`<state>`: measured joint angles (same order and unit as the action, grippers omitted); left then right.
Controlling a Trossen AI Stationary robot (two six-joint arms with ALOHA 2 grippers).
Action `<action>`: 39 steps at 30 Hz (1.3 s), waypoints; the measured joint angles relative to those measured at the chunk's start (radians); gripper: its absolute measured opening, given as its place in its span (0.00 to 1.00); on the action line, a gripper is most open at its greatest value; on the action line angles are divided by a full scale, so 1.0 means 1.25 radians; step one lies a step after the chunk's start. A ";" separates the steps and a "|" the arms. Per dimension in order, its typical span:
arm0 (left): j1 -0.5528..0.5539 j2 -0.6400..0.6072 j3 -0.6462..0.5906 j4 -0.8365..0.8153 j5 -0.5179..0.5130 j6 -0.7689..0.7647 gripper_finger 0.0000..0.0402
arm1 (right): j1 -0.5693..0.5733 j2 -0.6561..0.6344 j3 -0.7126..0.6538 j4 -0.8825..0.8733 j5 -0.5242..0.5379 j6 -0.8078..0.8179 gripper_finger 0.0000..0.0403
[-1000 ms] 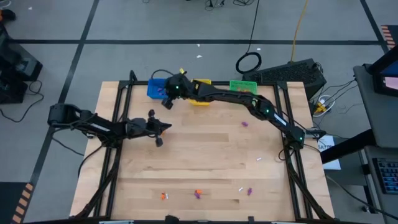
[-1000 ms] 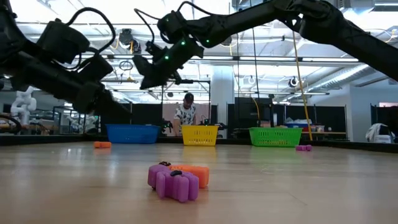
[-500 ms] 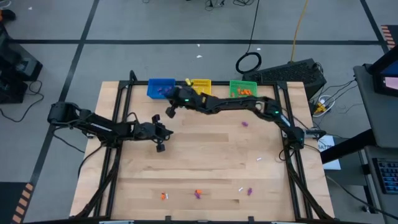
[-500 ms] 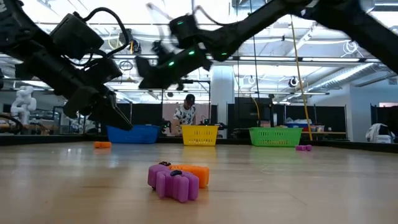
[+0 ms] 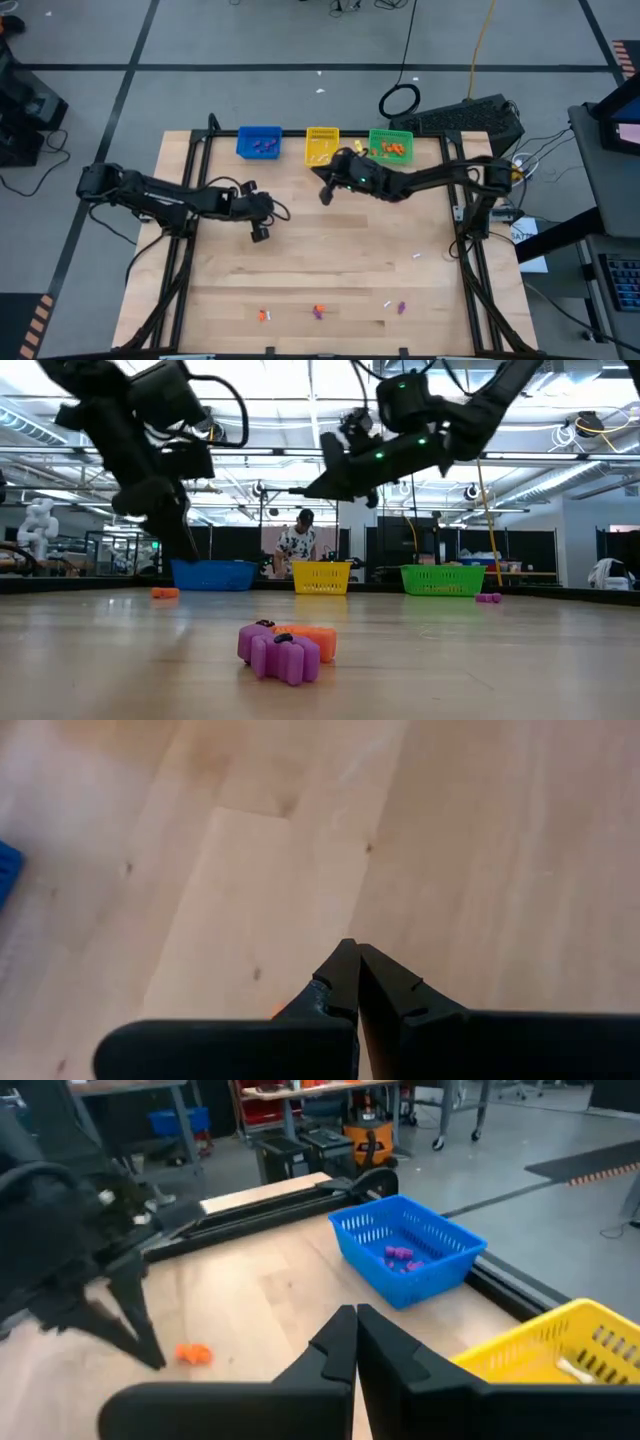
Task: Sort Halloween decoration
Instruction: Put the orange skeleton toy into the green bin
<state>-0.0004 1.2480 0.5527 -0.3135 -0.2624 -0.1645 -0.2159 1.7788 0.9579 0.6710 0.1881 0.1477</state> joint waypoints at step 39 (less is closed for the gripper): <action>-0.052 0.005 0.104 -0.443 0.101 -0.332 0.03 | 0.053 -0.062 -0.023 -0.026 -0.007 -0.068 0.00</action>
<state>-0.0650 1.2545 0.6823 -0.8674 -0.1356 -0.5793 -0.1491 1.7013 0.9295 0.6384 0.1792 0.0630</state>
